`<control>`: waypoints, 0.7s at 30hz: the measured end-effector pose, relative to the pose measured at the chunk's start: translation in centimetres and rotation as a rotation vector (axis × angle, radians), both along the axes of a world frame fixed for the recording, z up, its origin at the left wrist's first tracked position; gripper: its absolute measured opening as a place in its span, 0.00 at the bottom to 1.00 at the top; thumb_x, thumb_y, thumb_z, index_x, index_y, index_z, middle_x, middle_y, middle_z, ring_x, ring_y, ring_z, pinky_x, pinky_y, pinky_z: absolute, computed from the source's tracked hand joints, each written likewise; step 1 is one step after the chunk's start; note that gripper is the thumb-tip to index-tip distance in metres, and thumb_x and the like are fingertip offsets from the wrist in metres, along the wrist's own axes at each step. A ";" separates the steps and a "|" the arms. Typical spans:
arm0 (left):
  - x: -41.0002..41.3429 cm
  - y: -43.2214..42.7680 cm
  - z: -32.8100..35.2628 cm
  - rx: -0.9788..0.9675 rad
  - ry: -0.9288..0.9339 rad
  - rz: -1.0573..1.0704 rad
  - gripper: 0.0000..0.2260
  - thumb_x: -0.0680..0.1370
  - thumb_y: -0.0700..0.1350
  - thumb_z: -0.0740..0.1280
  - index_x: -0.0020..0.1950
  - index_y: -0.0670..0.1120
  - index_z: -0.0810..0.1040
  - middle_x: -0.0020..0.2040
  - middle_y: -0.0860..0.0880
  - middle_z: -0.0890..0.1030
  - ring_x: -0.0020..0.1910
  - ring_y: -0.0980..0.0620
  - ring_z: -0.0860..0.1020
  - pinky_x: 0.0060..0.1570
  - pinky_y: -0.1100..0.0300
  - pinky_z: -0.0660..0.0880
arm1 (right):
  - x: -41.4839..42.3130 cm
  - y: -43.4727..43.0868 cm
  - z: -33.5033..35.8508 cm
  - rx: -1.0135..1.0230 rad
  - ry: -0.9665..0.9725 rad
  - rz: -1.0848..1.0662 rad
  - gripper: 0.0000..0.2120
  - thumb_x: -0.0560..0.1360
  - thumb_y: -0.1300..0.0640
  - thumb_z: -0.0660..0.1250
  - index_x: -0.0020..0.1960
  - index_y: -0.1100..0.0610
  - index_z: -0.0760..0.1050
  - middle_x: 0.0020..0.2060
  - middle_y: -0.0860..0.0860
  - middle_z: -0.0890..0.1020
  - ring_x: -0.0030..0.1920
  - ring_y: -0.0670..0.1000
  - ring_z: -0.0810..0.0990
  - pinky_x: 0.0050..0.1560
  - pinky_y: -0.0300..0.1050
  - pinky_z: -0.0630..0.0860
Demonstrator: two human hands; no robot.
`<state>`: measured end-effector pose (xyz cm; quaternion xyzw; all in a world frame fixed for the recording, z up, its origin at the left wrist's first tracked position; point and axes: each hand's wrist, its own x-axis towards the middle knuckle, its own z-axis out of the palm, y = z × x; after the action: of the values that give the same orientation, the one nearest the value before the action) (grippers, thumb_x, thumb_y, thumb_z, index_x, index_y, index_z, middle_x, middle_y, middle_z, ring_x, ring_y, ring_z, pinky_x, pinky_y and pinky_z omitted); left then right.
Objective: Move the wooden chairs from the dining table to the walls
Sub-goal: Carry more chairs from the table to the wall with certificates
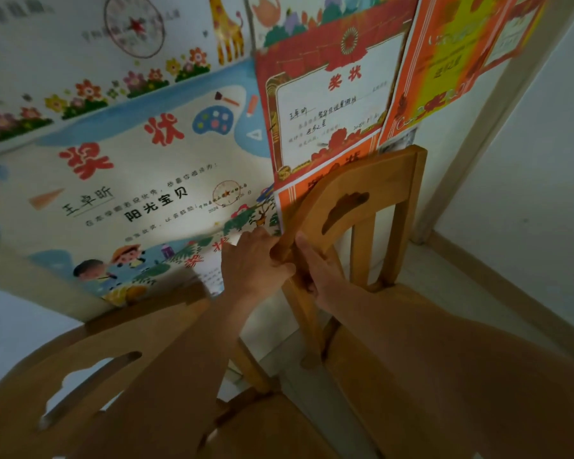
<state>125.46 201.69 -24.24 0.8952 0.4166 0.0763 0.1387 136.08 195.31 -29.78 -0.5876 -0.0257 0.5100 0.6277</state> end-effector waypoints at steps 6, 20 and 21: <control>-2.6 0.4 0.5 -0.040 0.035 -0.006 0.17 0.71 0.60 0.71 0.53 0.53 0.75 0.53 0.54 0.73 0.58 0.50 0.73 0.62 0.46 0.63 | -2.5 0.3 0.0 -0.029 0.030 0.035 0.58 0.45 0.27 0.76 0.70 0.48 0.68 0.61 0.51 0.79 0.60 0.57 0.76 0.65 0.59 0.72; -3.8 -0.2 0.9 -0.126 0.082 0.071 0.12 0.74 0.56 0.68 0.51 0.53 0.73 0.54 0.50 0.74 0.61 0.46 0.72 0.64 0.40 0.67 | -2.4 -1.5 2.7 -0.135 -0.042 0.296 0.46 0.60 0.34 0.77 0.72 0.51 0.64 0.67 0.52 0.74 0.64 0.58 0.73 0.67 0.56 0.68; -3.7 -0.4 0.7 -0.144 0.072 0.089 0.12 0.74 0.55 0.68 0.54 0.51 0.74 0.55 0.48 0.75 0.61 0.44 0.72 0.63 0.39 0.68 | -2.2 -2.0 2.8 -0.138 -0.072 0.292 0.42 0.64 0.35 0.75 0.70 0.51 0.66 0.64 0.53 0.75 0.61 0.57 0.74 0.63 0.54 0.71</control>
<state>121.81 201.26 -23.49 0.8657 0.4651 0.0200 0.1841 133.84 193.27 -27.01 -0.6372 -0.0982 0.5749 0.5038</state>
